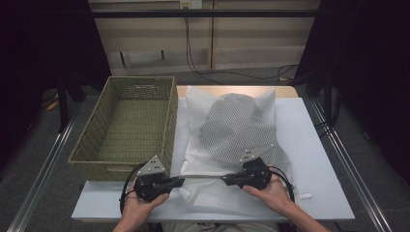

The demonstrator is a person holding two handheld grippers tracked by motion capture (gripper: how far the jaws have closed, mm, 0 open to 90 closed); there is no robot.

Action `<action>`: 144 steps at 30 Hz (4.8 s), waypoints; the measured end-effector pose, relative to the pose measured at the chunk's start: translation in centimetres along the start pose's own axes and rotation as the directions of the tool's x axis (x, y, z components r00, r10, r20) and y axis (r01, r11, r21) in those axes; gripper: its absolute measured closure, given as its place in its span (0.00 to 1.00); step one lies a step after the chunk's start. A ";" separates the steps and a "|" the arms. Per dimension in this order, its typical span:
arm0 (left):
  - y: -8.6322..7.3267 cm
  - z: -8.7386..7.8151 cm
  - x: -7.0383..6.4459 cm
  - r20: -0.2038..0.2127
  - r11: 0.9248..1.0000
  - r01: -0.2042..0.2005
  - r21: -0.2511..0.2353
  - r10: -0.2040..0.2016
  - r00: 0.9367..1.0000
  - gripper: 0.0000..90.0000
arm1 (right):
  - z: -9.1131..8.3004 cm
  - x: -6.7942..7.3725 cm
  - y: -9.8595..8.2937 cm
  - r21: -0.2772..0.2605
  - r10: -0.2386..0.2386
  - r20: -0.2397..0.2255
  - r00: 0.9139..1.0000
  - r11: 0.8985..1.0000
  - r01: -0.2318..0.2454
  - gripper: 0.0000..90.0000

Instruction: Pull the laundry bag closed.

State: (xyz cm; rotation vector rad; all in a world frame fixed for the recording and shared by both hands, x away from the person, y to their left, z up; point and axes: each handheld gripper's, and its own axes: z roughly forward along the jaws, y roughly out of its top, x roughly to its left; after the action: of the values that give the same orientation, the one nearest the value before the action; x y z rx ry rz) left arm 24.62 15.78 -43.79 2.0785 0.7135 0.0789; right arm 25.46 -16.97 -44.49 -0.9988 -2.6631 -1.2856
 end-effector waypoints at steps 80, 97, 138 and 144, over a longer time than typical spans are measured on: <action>-0.1 0.1 -0.2 -0.025 1.000 -0.025 0.012 0.025 0.999 0.97 | -6.6 -1.3 -5.3 -0.038 0.110 0.109 0.988 0.994 -0.107 0.97; -0.2 -0.1 0.0 -0.036 1.000 -0.013 0.013 0.013 0.999 0.97 | -7.4 -1.3 -6.7 -0.038 0.141 0.136 0.981 0.990 -0.137 0.97; -0.4 -0.1 0.2 -0.045 0.999 -0.014 0.034 0.015 0.999 0.97 | -9.9 -2.0 -8.8 -0.065 0.211 0.185 0.960 0.977 -0.202 0.96; -0.4 0.0 0.2 -0.045 0.999 -0.012 0.041 0.014 0.999 0.97 | -10.1 -2.0 -9.0 -0.066 0.209 0.188 0.960 0.977 -0.200 0.95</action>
State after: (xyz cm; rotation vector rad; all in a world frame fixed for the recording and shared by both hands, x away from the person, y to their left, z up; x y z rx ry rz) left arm 24.62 16.06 -44.19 2.1265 0.7347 0.1204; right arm 19.61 -29.33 -44.68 -1.4339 -2.5842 -1.2714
